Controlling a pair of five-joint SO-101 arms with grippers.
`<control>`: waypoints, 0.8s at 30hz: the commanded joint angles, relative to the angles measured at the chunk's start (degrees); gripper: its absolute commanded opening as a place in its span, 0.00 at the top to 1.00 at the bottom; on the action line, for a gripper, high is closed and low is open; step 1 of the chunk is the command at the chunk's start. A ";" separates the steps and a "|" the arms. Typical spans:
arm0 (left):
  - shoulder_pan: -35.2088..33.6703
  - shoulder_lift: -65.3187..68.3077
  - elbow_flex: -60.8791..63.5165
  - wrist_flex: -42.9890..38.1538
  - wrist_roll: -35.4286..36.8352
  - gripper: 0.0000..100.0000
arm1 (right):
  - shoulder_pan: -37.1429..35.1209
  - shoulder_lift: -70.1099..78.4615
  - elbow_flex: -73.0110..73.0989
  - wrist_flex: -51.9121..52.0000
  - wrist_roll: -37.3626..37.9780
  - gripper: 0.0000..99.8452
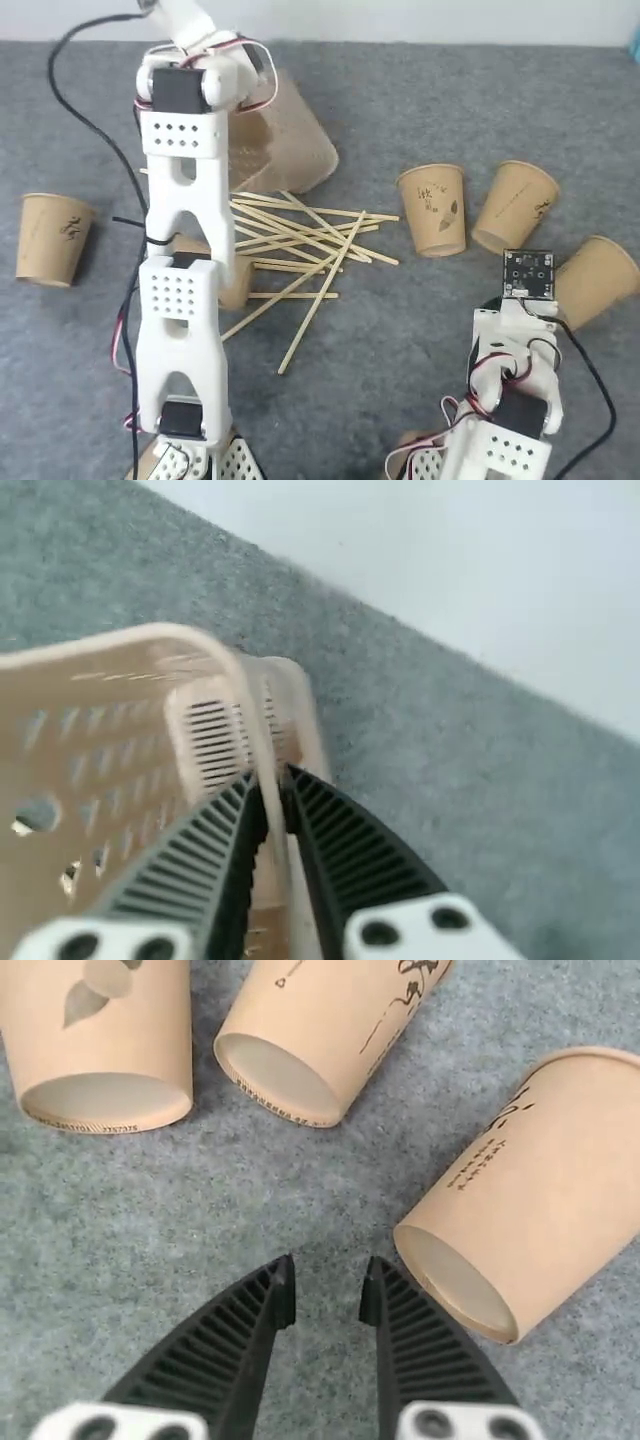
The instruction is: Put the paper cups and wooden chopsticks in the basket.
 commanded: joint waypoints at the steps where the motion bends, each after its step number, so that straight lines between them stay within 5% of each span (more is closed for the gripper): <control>1: 1.49 -0.79 -2.95 0.18 -6.07 0.99 | -0.22 -0.92 -0.62 -1.27 0.97 0.88; 4: 2.90 -0.97 -0.75 -1.41 -8.09 0.96 | -0.31 -0.92 -0.53 -1.19 0.97 0.88; 10: 4.31 -0.79 1.45 -5.01 -5.71 0.72 | -0.31 -0.92 -0.53 -1.27 0.97 0.88; 18: 4.04 -1.49 0.92 -7.03 -5.27 0.71 | -0.31 -0.92 -0.44 -1.27 0.97 0.88; 24: 3.52 -1.41 -8.75 -0.70 -6.33 0.71 | -0.40 -0.92 -0.44 -1.27 0.97 0.88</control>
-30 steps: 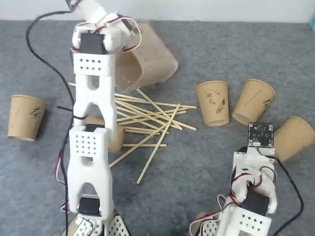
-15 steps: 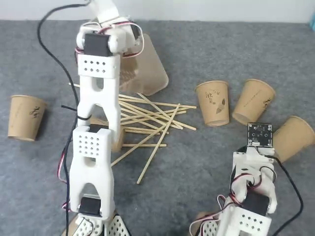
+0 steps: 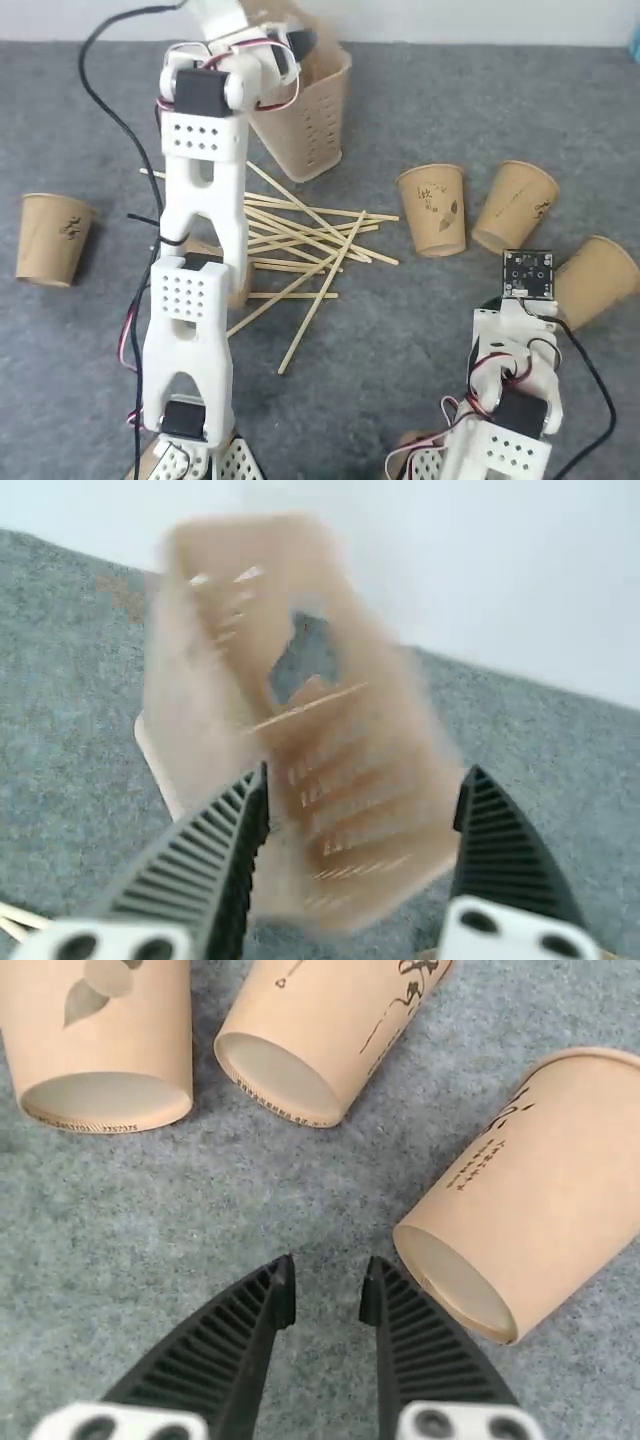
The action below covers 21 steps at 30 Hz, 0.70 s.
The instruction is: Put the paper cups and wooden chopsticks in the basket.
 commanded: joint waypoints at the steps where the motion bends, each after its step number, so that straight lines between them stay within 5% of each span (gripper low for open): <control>1: -0.62 -1.32 -10.07 5.27 -0.88 0.71 | -0.40 -0.92 -0.44 -1.27 0.79 0.88; 11: -5.89 -8.70 4.44 12.13 -12.04 0.72 | -0.13 -0.92 -0.44 -1.19 0.79 0.88; 21: 2.64 -17.23 11.47 11.96 -33.32 0.72 | -0.04 -0.92 -0.44 -1.19 0.79 0.88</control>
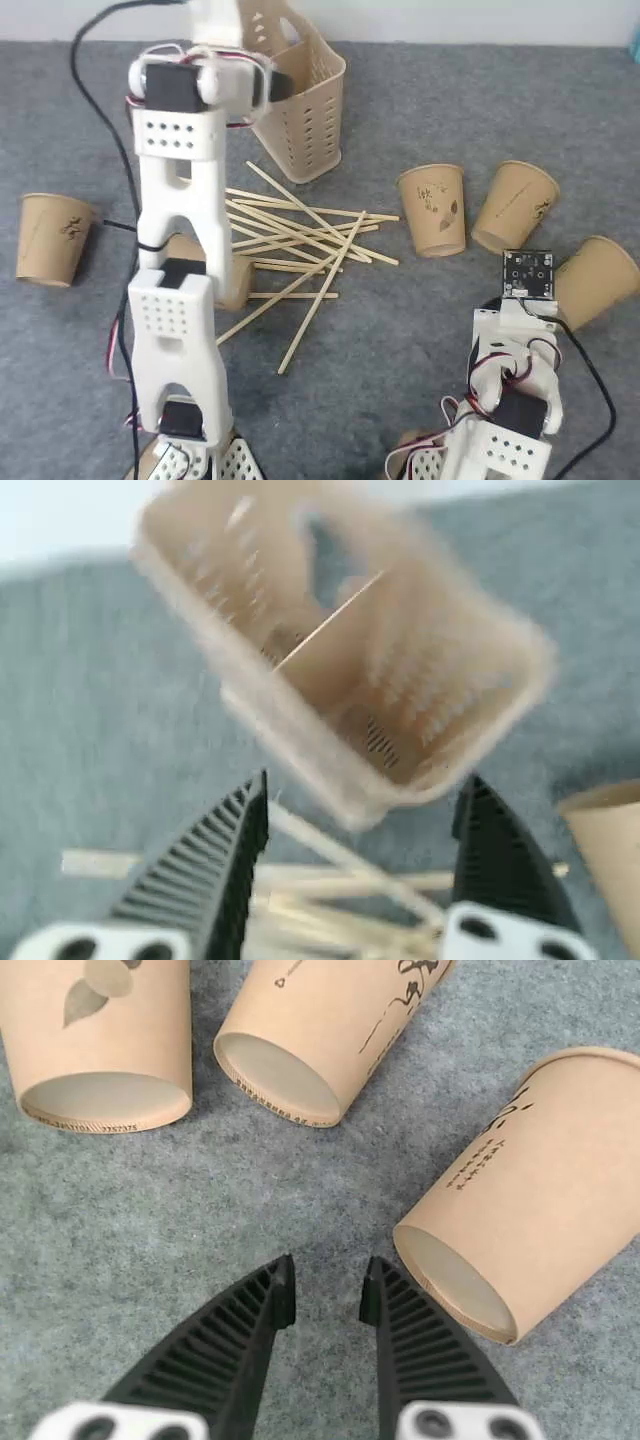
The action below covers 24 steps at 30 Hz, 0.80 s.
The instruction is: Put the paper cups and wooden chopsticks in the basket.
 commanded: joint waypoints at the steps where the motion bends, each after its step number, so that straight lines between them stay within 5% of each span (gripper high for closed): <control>1: 5.80 -6.77 -0.22 1.76 -8.70 0.72 | -0.04 -0.92 -0.44 -1.19 0.79 0.88; 8: 9.49 -2.20 -0.22 -1.93 -19.60 0.72 | -0.04 -0.92 -0.44 -1.19 0.79 0.88; 18: 9.32 9.58 -0.31 -9.05 -22.86 0.72 | -0.04 -0.92 -0.44 -1.19 0.79 0.88; 24: 11.78 12.04 -0.48 -8.97 -22.77 0.93 | -0.04 -0.92 -0.44 -1.27 0.79 0.88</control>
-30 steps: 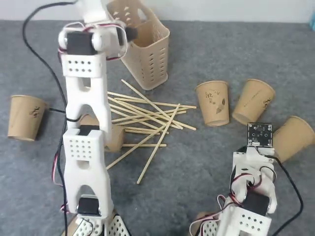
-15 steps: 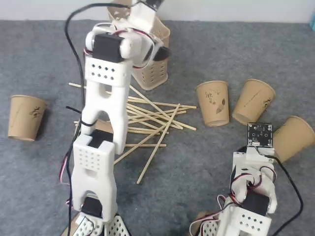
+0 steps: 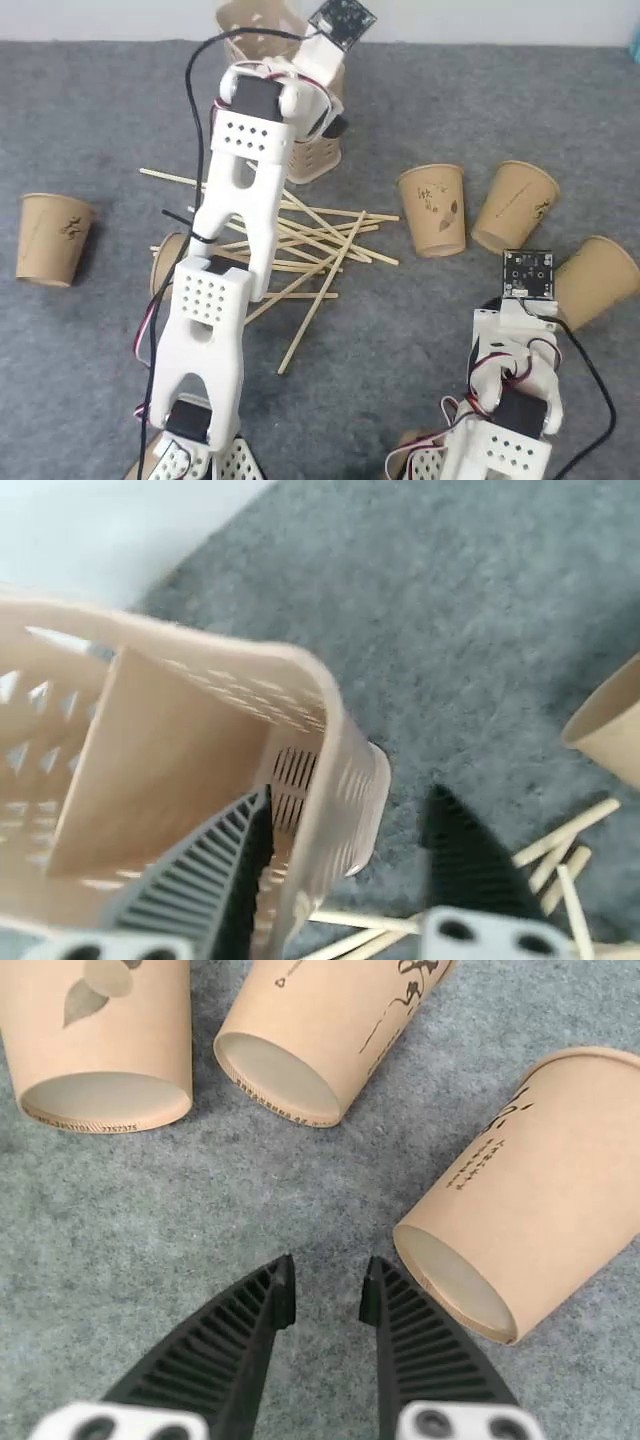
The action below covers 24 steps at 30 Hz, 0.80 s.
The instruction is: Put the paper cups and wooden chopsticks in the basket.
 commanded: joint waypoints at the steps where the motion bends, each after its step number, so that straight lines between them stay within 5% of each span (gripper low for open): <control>1: 2.73 -0.44 -0.48 -0.70 0.00 0.98 | -0.04 -0.92 -0.44 -1.27 0.79 0.88; 15: 6.77 -0.44 -7.60 -1.14 30.51 0.99 | 1.71 -0.92 -0.62 -1.27 0.79 0.88; 24: 4.48 -0.44 -10.59 -9.67 46.51 0.99 | 1.80 -0.92 -0.53 -1.27 0.79 0.88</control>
